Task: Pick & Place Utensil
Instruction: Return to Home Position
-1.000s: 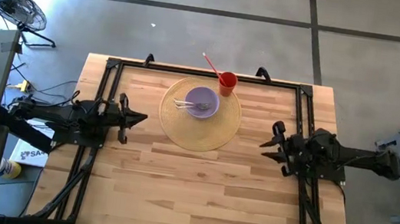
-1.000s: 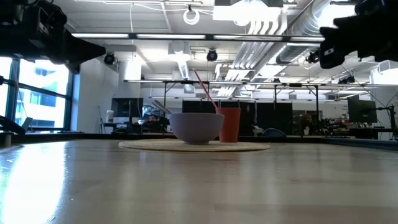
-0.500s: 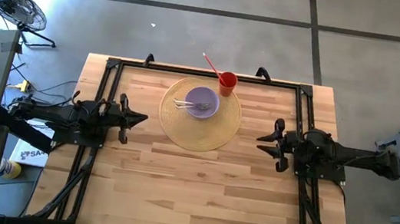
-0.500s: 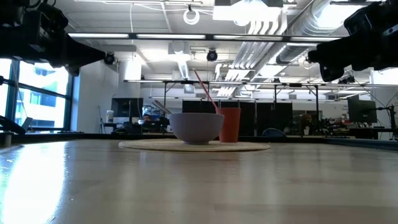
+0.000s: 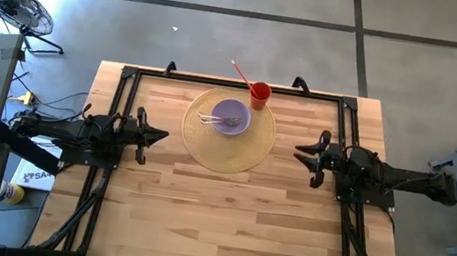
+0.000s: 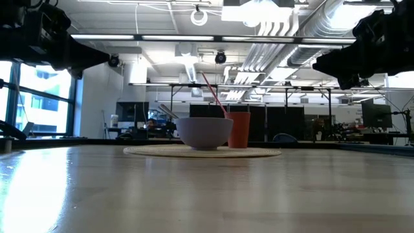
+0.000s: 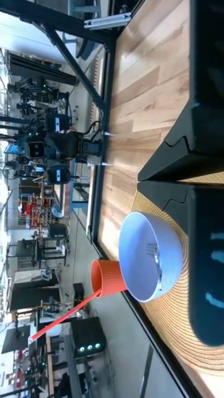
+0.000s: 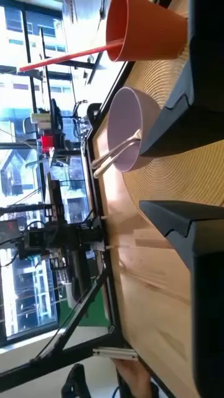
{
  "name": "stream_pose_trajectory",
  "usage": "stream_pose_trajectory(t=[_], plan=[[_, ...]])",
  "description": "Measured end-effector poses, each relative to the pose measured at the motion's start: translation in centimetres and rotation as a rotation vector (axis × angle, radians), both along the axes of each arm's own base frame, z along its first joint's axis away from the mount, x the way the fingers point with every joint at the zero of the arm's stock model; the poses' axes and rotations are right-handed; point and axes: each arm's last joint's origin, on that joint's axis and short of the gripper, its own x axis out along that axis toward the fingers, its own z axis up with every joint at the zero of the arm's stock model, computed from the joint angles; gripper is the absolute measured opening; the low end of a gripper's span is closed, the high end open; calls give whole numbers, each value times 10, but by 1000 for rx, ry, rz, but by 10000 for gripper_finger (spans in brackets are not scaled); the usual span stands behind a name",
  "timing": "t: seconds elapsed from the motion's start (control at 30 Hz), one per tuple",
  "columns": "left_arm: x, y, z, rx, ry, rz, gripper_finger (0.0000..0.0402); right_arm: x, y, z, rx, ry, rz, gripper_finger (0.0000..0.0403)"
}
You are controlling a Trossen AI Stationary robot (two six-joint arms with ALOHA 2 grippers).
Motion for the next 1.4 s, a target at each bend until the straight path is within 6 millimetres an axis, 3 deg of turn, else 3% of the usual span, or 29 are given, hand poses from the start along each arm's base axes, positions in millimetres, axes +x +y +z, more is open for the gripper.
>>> stream_pose_trajectory(t=[0.37,0.57,0.77,0.93,1.17,1.4], plan=[[0,0,0,0,0,0,1,-5,0,1,1,81,-30,116],[0,0,0,0,0,-1,1,-11,-1,3,-5,39,-61,116],[0,0,0,0,0,-1,1,-9,2,-1,-24,-2,52,116],[0,0,0,0,0,-1,1,-8,0,-2,2,-1,-5,116],[0,0,0,0,0,-1,1,-8,0,-2,-111,22,-10,116],[0,0,0,0,0,-1,1,-8,0,-2,-112,21,-10,116]])
